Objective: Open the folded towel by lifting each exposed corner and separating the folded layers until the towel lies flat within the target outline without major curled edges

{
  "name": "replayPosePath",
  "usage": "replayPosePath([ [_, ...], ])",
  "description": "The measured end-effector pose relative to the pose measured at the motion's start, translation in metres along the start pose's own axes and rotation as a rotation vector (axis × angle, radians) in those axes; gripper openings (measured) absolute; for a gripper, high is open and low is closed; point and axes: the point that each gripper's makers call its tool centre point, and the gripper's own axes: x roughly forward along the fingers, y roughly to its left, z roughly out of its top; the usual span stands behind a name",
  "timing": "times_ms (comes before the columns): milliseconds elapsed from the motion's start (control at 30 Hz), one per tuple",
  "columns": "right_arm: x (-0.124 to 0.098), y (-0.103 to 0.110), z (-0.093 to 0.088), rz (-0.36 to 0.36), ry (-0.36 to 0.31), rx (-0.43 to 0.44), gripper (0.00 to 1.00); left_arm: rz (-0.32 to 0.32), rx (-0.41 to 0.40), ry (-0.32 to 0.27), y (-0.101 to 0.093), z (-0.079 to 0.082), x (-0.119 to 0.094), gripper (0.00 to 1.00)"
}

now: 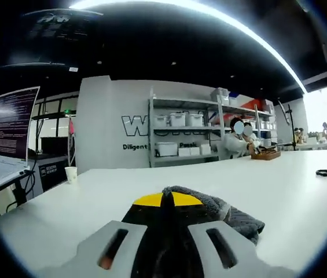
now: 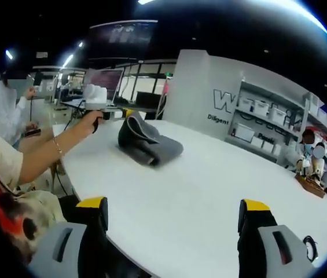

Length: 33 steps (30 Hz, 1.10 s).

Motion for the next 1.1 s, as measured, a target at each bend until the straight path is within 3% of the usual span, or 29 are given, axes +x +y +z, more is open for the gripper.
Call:
replayPosePath([
  [500, 0.004, 0.005, -0.003, 0.007, 0.020, -0.010, 0.93, 0.049, -0.006, 0.056, 0.039, -0.023, -0.014, 0.02],
  [1100, 0.008, 0.010, -0.005, 0.017, 0.030, -0.019, 0.97, 0.139, -0.034, 0.153, 0.082, -0.068, -0.041, 0.03],
])
